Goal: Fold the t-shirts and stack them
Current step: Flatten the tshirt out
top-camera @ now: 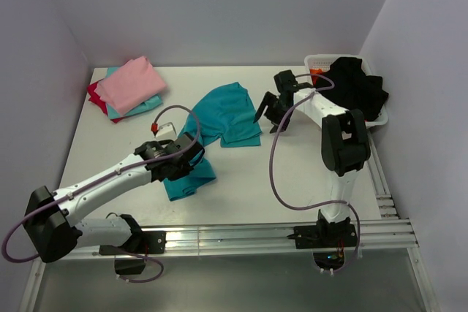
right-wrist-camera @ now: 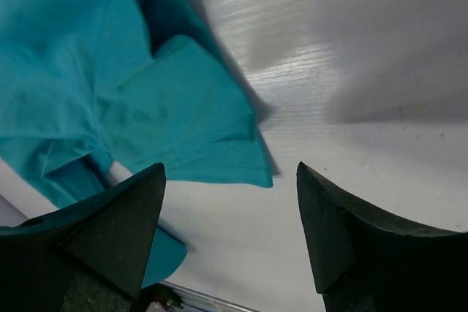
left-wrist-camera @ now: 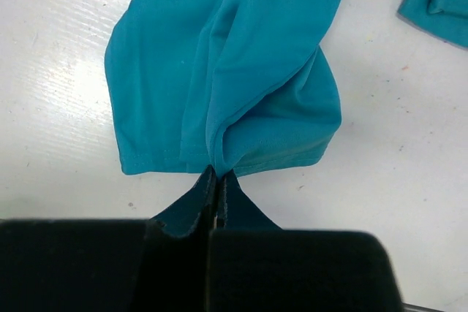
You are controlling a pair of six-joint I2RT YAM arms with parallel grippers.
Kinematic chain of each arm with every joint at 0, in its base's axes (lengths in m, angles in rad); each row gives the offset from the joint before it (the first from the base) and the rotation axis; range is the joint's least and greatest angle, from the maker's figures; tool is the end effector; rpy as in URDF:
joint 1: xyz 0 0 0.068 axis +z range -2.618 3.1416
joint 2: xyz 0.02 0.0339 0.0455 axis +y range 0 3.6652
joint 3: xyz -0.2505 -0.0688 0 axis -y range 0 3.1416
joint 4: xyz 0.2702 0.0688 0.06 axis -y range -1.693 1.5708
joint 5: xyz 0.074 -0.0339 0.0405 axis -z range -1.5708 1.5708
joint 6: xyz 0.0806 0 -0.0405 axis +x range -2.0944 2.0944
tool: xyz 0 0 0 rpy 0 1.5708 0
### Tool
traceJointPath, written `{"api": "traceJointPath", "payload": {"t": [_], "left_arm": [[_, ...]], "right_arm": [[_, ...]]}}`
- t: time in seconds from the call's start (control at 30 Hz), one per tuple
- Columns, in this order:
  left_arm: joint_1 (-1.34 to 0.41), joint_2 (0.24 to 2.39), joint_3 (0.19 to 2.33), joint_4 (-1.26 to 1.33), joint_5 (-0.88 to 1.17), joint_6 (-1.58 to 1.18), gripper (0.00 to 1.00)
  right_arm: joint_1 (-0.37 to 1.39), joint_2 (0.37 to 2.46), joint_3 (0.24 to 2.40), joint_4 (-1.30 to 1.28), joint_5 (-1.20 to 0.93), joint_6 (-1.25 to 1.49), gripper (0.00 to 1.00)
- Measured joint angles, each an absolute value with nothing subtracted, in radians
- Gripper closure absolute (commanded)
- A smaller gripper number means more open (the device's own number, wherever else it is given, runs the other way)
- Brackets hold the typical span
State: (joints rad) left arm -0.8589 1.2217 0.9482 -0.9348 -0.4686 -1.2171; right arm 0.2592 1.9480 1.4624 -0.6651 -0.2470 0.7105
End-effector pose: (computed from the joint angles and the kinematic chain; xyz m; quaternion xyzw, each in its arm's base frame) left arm 0.1990 -0.1749 0.1972 -0.2116 0.9340 -0.0350 0.2858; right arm 0.4215 0.1322 0.1344 0.1921 0.9517 0.2030 0.1269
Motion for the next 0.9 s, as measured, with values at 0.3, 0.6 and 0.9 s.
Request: {"api": "traceJointPath", "payload": {"t": [0.3,0.6,0.9], "left_arm": [[-0.814,1.149,0.898,-0.940,-0.464,-1.189,1.00],[-0.788,1.149,0.882,-0.925,-0.444,-1.152,1.00],[-0.763,1.132,0.852,-0.925,-0.435,-1.126,1.00]], "right_arm": [[0.263,1.957,1.366,-0.633,-0.230,0.729,0.23],[0.288,2.004,1.398,-0.611,-0.226,0.759,0.29],[0.305,2.074,1.480,-0.599,-0.223,0.773,0.63]]}}
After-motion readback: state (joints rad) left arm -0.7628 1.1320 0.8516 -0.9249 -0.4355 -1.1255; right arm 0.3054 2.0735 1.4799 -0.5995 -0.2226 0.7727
